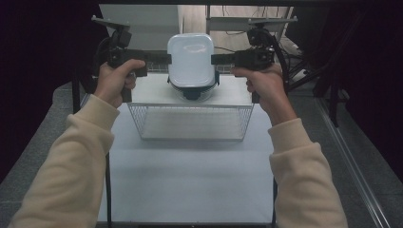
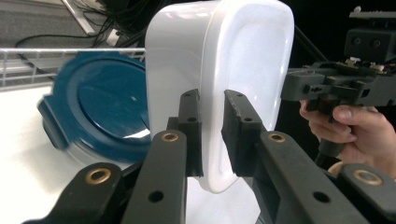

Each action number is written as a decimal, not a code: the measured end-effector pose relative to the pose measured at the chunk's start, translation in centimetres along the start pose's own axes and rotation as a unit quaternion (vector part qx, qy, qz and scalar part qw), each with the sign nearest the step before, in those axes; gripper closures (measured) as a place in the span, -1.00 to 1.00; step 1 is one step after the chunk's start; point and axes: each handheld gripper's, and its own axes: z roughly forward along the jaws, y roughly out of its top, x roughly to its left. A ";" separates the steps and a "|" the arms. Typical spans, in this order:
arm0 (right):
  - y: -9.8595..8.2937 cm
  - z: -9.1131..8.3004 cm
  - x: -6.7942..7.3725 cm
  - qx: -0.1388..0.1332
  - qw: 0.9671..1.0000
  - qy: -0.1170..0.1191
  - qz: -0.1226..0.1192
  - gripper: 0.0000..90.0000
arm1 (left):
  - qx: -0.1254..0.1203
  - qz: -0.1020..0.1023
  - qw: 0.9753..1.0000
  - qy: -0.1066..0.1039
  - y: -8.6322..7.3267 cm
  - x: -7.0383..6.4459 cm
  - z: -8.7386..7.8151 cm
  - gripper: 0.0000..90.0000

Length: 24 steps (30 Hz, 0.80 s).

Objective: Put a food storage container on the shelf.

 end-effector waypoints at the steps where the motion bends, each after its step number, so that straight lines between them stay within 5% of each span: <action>1: 0.3 0.3 -0.4 0.002 1.000 0.001 0.005 0.77 | 0.001 -0.003 1.000 0.000 0.3 0.5 0.2 0.74; 8: 0.8 2.3 -2.9 0.021 0.998 -0.002 0.052 0.77 | 0.022 -0.030 0.999 0.005 0.9 2.8 1.8 0.74; 12: 1.1 2.9 -4.3 0.021 0.996 0.002 0.083 0.73 | 0.018 -0.057 0.998 -0.009 1.5 3.9 2.4 0.73; 17: 1.5 4.2 -7.0 0.025 0.989 0.000 0.148 0.62 | 0.011 -0.081 0.997 -0.011 2.1 4.7 3.6 0.66; 24: 1.4 5.5 -8.4 0.015 0.980 0.011 0.198 0.55 | 0.002 -0.120 0.993 -0.016 2.1 6.7 4.5 0.56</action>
